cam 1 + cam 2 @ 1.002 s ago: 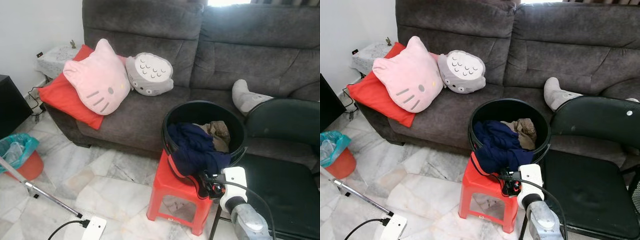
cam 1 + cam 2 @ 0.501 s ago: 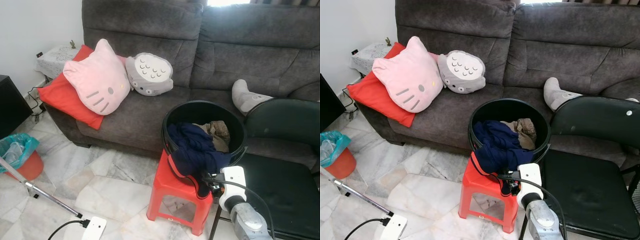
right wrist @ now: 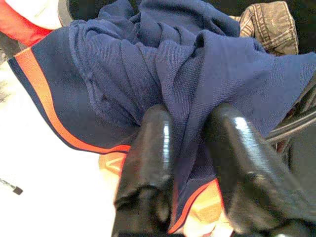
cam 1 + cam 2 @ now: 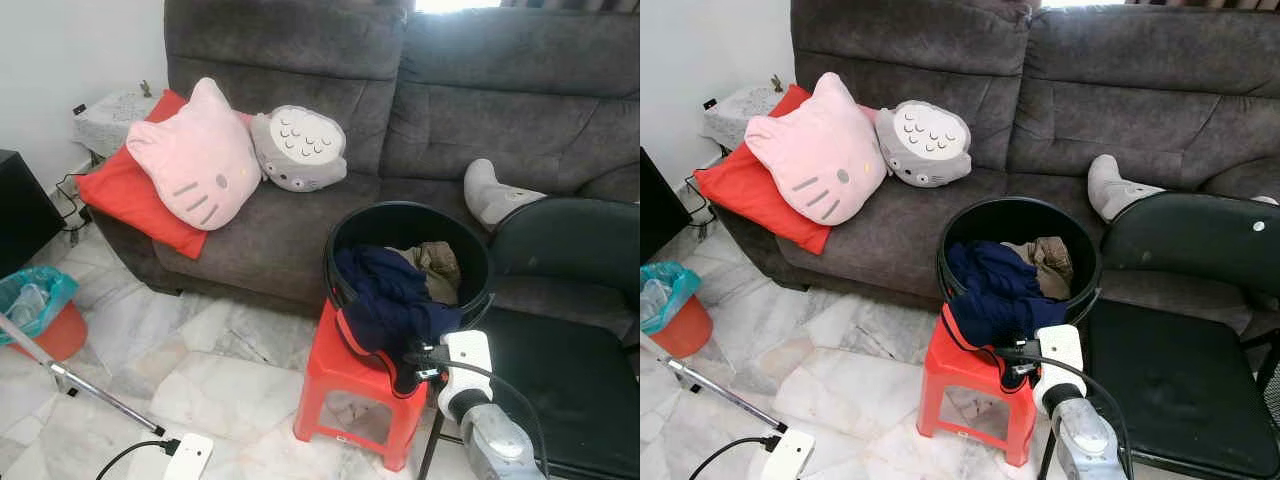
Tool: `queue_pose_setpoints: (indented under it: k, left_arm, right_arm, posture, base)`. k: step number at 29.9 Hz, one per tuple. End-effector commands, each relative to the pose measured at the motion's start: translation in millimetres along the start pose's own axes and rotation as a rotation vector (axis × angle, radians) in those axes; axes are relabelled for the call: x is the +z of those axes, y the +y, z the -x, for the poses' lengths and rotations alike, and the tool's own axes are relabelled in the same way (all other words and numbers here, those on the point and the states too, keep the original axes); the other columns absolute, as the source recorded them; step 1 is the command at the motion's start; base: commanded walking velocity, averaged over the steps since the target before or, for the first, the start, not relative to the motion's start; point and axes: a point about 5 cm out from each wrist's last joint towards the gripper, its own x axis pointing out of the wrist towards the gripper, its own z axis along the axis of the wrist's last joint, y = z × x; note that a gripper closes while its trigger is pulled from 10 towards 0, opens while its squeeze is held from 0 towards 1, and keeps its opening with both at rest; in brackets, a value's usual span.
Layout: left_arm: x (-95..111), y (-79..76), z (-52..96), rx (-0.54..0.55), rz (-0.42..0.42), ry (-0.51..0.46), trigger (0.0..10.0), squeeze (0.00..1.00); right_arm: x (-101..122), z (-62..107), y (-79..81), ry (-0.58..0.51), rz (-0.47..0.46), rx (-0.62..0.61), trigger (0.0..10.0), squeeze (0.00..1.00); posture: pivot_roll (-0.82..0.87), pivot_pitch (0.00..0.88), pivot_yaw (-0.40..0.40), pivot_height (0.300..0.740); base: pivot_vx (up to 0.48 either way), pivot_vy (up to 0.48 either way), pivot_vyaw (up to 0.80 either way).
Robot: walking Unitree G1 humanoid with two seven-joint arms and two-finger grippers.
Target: Hang hanger
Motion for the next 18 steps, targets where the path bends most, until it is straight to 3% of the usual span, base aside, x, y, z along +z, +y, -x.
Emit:
queue_pose_setpoints:
  k: [1,18]
  left_arm:
    - [-2.7,1.3,0.4,0.002,-0.014,0.016,10.0,0.00]
    - [-2.5,1.2,0.4,0.004,-0.015,0.015,10.0,0.00]
  right_arm:
    - [9.7,-2.1,-0.6,-0.035,0.005,-0.001,0.0,0.00]
    - [57.8,-9.6,-5.0,-0.231,0.017,-0.035,0.0,0.00]
  posture:
    - [-0.09,0.000,0.008,0.740]
    - [-0.09,0.000,0.007,0.740]
  base:
    - [0.000,0.000,0.00]
    - [0.000,0.000,0.00]
